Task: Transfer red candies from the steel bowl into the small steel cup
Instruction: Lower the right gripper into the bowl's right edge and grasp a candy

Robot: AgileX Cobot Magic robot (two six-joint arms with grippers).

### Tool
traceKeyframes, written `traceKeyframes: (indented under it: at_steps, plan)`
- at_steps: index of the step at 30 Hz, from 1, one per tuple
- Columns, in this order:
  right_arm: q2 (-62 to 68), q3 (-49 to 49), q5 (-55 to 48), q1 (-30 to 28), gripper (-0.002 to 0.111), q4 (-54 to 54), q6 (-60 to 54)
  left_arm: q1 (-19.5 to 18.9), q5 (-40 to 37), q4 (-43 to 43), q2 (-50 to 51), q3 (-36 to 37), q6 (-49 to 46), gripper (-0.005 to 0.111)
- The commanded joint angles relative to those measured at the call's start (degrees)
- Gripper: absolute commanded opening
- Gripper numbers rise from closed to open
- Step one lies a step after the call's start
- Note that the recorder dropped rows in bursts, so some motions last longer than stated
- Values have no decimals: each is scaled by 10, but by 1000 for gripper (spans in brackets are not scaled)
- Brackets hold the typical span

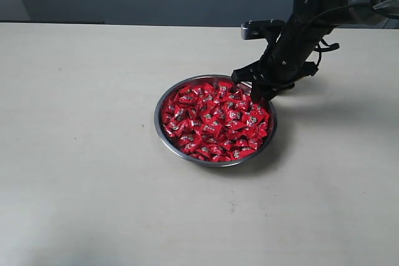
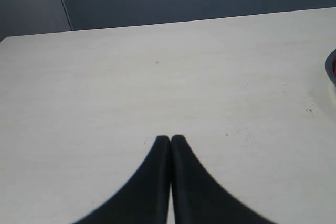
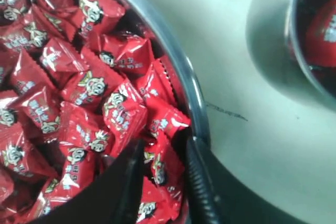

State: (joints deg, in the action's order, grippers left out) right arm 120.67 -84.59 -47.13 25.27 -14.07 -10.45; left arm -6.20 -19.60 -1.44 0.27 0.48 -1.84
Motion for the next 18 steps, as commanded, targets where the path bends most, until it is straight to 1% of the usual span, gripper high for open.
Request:
traceKeyframes:
  at_steps: [1, 13, 15, 18]
  plan:
    - [2, 3, -2, 1, 28, -2, -1, 0, 5, -1, -3, -5, 2, 0]
    - [2, 3, -18, 1, 28, 1, -1, 0, 5, -1, -3, -5, 2, 0]
    - [2, 3, -19, 1, 23, 1, -1, 0, 5, -1, -3, -5, 2, 0]
    - [2, 3, -18, 1, 8, 1, -1, 0, 5, -1, -3, -5, 2, 0]
